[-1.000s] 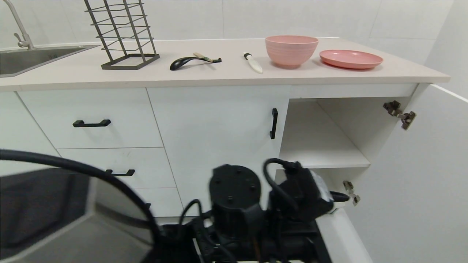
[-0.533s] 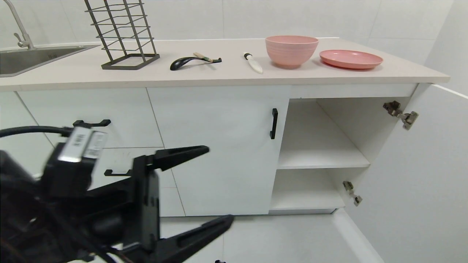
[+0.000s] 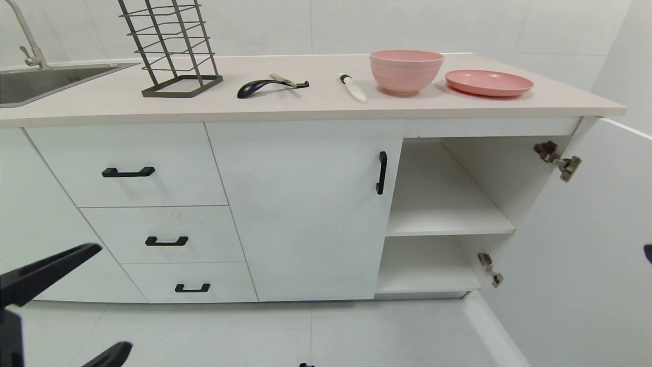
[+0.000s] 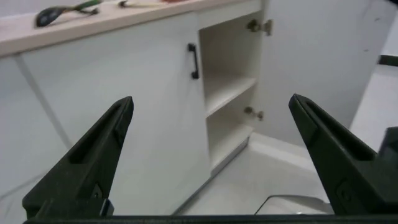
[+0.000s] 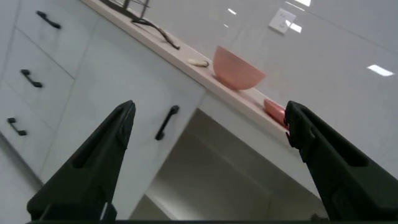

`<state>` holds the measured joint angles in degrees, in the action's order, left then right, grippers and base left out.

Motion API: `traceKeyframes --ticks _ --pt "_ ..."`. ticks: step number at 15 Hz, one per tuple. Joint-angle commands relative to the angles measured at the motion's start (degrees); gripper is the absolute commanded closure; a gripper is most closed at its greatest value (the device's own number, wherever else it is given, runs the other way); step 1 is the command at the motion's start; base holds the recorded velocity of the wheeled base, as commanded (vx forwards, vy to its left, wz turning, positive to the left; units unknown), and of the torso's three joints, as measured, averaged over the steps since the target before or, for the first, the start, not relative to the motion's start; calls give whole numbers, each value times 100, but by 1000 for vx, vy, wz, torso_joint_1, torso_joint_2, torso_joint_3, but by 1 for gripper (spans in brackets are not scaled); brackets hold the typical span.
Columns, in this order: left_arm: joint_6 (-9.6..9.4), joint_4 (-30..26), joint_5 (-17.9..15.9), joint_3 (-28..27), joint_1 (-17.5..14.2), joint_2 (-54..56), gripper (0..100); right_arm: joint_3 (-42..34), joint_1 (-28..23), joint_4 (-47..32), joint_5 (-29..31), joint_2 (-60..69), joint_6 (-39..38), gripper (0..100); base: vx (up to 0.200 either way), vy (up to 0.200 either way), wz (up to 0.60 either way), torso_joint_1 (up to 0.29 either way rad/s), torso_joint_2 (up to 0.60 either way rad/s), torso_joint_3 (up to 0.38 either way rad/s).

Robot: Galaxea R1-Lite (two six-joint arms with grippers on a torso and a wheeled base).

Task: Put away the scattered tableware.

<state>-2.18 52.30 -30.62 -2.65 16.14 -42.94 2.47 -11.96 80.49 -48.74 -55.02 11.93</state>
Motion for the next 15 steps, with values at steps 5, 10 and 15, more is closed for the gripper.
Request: traceKeyframes --ticks 5,10,15 --pt "-177 -3542 188 265 -1236 3801 0 -247 528 -4666 -145 4438 116 0 0 0 0 0 0 0" --pt "-204 -4790 1920 265 -1245 3801 0 -247 598 -6907 1209 4948 178 0 0 0 0 0 0 0" --pt "113 -4869 3106 265 -1236 3801 0 -239 519 -7812 3722 4948 -332 0 0 0 0 0 0 0"
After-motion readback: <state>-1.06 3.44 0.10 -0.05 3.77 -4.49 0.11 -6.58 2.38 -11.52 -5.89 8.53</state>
